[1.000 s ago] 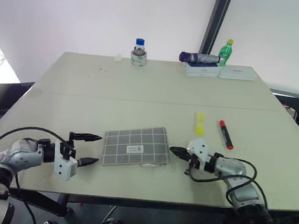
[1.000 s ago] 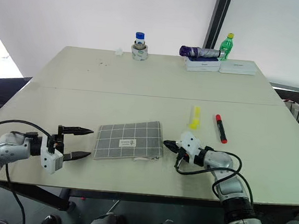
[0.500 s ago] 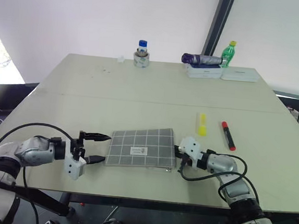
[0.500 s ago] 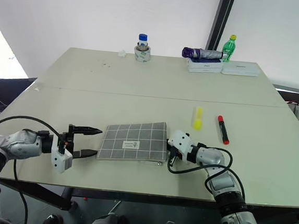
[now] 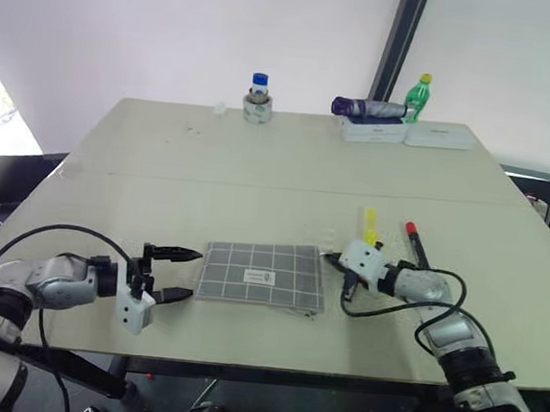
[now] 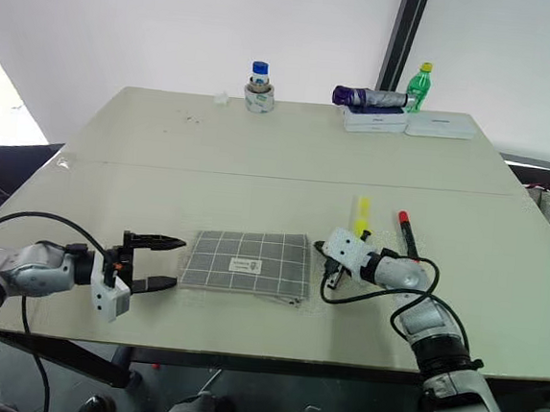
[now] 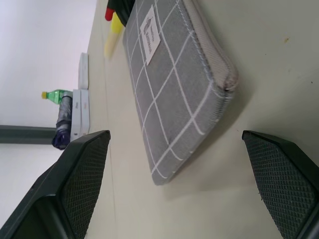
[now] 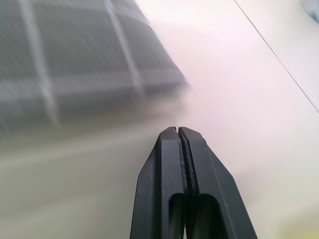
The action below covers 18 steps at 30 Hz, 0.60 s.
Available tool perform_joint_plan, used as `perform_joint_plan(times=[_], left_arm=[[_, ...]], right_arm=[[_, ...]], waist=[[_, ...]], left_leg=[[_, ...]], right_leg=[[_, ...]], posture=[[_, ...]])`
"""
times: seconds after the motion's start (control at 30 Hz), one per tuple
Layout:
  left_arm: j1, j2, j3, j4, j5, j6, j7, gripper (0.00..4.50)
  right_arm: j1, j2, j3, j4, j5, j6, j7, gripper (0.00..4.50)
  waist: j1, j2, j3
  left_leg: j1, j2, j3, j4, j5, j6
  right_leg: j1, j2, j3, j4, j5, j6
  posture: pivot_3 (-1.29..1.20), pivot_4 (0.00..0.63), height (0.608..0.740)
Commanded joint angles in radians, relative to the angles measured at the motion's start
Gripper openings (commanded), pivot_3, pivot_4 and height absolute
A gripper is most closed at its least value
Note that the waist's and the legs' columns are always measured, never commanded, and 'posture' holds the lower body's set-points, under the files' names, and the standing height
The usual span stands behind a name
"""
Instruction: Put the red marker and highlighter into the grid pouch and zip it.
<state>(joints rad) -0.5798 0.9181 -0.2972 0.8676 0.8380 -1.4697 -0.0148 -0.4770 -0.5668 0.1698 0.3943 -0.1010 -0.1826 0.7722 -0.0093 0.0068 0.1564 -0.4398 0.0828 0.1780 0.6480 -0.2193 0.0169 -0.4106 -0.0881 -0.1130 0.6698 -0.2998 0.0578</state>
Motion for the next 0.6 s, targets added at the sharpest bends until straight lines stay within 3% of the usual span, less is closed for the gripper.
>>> perform_joint_plan(times=[0.03,0.3,0.6], left_arm=[[0.041,0.016,-0.037,-0.016,0.019,0.009,-0.011,4.5],[0.048,0.022,-0.053,-0.042,0.025,0.019,-0.011,4.5],[-0.032,-0.026,-0.116,-0.018,0.118,0.046,0.034,4.5]], right_arm=[[-0.008,-0.005,-0.02,-0.078,0.034,0.042,0.024,0.04],[0.083,-0.101,-0.037,-0.311,0.11,0.207,0.147,0.04],[0.02,0.027,0.055,-0.255,-0.017,0.231,0.012,0.04]], waist=[[-0.004,0.0,0.0],[-0.004,0.0,0.0],[0.008,0.0,-0.001]], left_leg=[[0.0,0.0,0.001,0.0,0.0,0.0],[0.001,0.001,0.004,0.0,-0.001,0.001],[0.004,0.0,0.006,0.0,-0.001,0.002]], right_leg=[[0.0,0.0,0.0,0.0,0.0,0.0],[0.0,-0.001,0.003,0.001,-0.001,0.001],[0.001,-0.002,0.003,0.001,-0.001,0.001]], posture=[[0.0,0.15,0.74],[0.0,0.15,0.74],[0.0,0.15,0.74]])
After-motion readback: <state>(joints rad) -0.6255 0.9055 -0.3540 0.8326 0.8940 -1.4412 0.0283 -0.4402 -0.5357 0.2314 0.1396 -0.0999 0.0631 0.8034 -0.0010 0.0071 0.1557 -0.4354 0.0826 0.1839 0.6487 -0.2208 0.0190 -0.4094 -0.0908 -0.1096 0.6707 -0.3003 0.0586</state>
